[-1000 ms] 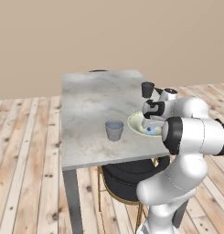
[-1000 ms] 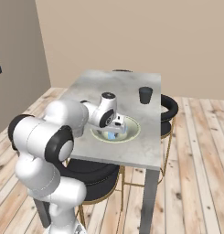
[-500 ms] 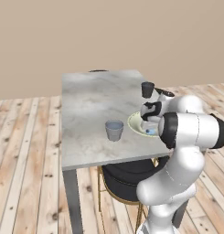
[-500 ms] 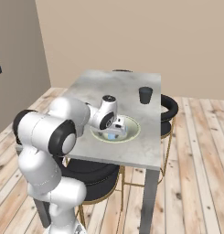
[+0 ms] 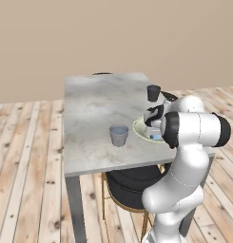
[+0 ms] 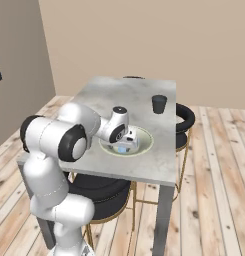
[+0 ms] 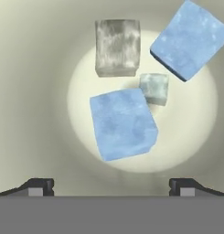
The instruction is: There are four ice cubes in the ice bowl. Place two ice cubes in each glass of water.
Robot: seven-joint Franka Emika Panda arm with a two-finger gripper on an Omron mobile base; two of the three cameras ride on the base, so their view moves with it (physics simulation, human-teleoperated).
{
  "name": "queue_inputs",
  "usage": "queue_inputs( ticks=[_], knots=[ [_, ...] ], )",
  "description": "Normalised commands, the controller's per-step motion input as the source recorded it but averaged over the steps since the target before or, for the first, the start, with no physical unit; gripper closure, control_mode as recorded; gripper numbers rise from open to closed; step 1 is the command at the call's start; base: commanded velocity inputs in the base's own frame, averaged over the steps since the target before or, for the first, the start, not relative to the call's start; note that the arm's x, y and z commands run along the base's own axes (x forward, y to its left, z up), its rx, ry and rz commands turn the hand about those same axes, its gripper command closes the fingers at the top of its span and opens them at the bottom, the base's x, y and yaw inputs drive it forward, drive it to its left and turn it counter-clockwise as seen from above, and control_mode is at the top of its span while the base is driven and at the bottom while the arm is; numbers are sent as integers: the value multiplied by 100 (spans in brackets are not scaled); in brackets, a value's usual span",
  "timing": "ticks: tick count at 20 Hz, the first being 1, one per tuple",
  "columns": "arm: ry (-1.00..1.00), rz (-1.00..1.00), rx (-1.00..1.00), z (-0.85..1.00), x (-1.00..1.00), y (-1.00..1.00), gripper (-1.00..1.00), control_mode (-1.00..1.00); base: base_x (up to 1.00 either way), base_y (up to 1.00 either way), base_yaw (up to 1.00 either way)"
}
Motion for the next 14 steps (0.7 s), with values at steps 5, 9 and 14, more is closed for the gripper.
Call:
queue_inputs(
  ticks=[5, 9, 14],
  knots=[
    [0, 0, 0, -14, 12, 0, -100, -100, 0, 0, 0],
    [0, 0, 0, -12, 12, 0, -100, -100, 0, 0, 0],
    [0, 0, 0, -7, 12, 0, -100, -100, 0, 0, 0]
  ],
)
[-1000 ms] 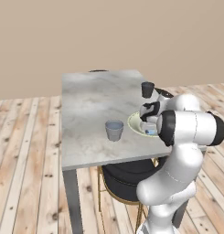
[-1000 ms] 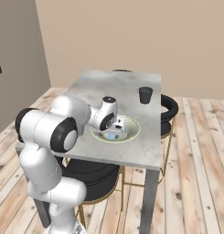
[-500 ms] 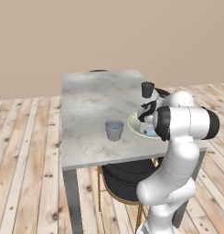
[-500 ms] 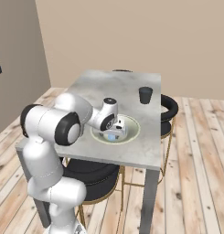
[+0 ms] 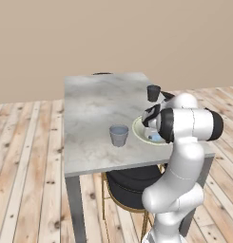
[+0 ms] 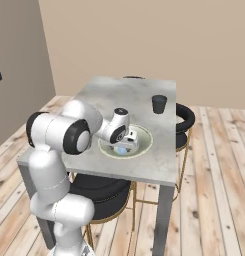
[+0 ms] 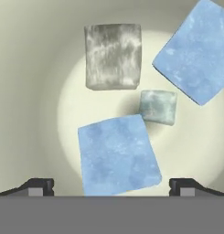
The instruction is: There are four ice cubes in the ice bowl. Place two ice cubes in each glass of water.
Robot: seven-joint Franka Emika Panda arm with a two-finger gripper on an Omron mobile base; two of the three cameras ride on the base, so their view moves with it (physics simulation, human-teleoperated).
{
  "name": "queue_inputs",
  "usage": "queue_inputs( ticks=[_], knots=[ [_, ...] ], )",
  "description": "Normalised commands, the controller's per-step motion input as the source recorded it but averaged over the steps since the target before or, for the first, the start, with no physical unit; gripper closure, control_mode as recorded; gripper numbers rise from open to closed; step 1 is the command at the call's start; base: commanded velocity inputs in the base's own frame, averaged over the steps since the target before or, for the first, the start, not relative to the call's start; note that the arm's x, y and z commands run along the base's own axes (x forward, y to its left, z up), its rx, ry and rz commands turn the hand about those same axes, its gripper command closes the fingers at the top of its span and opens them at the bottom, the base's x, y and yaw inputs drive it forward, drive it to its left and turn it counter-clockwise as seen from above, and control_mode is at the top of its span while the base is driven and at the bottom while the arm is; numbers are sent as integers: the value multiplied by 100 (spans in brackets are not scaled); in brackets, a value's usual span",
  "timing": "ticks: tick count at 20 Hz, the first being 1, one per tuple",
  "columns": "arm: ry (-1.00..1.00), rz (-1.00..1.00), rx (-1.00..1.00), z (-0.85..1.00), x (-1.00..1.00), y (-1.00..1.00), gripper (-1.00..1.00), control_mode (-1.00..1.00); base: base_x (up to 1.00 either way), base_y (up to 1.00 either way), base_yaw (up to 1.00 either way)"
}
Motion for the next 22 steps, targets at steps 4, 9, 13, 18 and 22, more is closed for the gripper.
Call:
queue_inputs(
  ticks=[4, 9, 13, 18, 22],
  knots=[
    [0, 0, 0, -2, 14, 0, -100, -100, 0, 0, 0],
    [0, 0, 0, -6, 5, 0, -100, -100, 0, 0, 0],
    [1, 0, 0, -19, 0, 0, 100, -100, 0, 0, 0],
    [6, 0, 0, -31, 0, 0, 100, -100, 0, 0, 0],
    [0, 0, 0, -32, 0, 0, 100, -100, 0, 0, 0]
  ],
)
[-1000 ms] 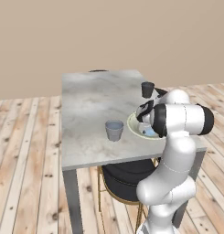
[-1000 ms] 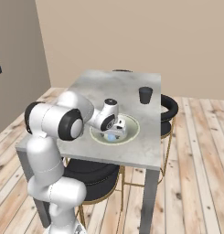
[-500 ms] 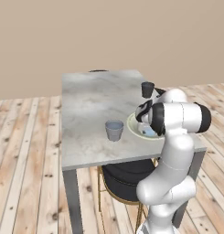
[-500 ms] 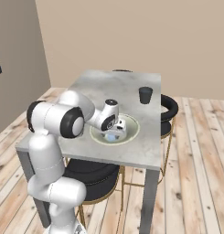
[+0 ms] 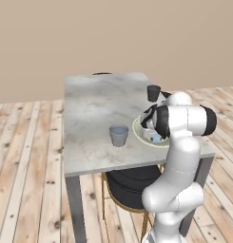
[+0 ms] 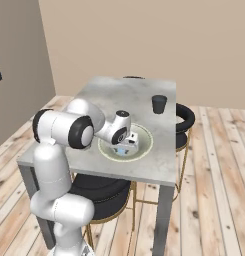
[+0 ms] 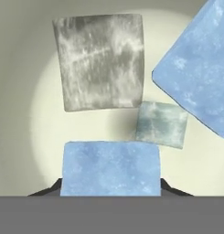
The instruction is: There are four ice cubes in the ice bowl. Place two ice cubes in each glass of water.
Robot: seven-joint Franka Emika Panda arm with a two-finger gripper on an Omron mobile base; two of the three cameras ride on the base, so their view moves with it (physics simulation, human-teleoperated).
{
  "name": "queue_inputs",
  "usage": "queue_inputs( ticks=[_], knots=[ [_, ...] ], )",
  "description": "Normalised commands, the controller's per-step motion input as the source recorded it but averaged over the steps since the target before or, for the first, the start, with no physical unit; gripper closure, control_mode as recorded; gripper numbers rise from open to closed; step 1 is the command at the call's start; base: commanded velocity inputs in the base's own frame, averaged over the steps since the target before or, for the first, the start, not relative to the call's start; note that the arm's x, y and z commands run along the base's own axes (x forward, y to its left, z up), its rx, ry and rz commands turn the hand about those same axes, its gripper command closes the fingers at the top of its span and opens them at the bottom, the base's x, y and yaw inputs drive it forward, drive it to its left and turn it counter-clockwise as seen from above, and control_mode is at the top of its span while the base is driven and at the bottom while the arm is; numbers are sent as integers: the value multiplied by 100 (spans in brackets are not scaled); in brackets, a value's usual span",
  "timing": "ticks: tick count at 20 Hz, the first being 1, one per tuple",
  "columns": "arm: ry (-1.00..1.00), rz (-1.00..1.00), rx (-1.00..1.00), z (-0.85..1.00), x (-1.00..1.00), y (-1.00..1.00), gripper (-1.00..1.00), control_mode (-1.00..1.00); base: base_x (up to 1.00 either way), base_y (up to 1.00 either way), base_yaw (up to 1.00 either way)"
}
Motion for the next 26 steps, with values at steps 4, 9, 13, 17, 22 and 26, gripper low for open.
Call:
queue_inputs(
  ticks=[4, 9, 13, 17, 22, 26],
  knots=[
    [-1, 0, 2, -12, -2, -3, 100, -100, 0, 0, 0],
    [-15, 0, 9, 39, -28, -3, 100, -100, 0, 0, 0],
    [-6, -2, 14, 64, -32, 0, 100, -100, 0, 0, 0],
    [0, 0, 10, 96, -39, 0, 100, -100, 0, 0, 0],
    [0, 4, 6, 100, -52, 1, 100, -100, 0, 0, 0],
    [2, 5, 2, 100, -65, 31, 100, -100, 0, 0, 0]
  ],
)
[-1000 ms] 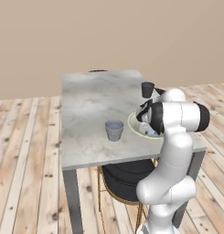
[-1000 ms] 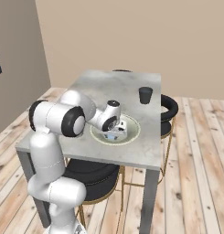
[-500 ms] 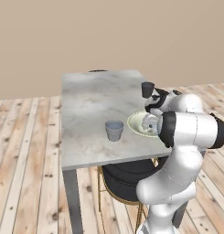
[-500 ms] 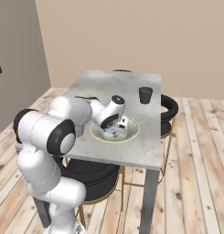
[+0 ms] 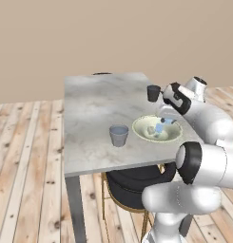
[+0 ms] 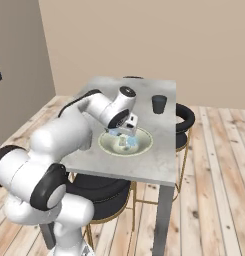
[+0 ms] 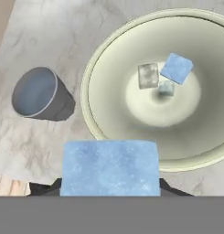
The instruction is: There are four ice cubes in the ice bowl. Place two ice cubes in each glass of water.
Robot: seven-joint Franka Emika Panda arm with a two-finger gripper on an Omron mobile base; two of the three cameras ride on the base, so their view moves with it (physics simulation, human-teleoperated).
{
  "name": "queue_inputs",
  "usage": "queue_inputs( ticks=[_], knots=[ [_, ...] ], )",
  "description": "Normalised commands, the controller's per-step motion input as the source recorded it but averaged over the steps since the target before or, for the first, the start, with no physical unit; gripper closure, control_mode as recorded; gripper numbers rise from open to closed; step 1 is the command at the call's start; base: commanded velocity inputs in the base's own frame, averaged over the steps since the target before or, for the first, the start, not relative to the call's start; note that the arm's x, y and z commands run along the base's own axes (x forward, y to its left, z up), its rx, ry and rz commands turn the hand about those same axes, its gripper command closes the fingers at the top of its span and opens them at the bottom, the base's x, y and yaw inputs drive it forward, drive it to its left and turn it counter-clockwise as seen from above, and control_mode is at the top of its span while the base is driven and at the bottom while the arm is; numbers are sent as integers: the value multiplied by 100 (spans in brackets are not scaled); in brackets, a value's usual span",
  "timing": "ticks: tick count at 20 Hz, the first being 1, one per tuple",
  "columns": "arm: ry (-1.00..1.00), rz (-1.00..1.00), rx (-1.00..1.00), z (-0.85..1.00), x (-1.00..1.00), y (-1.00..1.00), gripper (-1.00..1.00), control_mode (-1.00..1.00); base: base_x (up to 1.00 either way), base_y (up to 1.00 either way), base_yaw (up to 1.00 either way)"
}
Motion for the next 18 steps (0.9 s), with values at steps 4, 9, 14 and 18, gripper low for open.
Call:
queue_inputs(
  ticks=[4, 9, 14, 18],
  knots=[
    [8, 0, 0, 100, -72, 54, 100, -100, 0, 0, 0],
    [4, 0, 0, 81, -82, 56, 100, -100, 0, 0, 0],
    [4, -3, -3, 38, -28, 76, 100, -100, 0, 0, 0],
    [0, -7, -13, 1, 9, 88, 100, -100, 0, 0, 0]
  ],
)
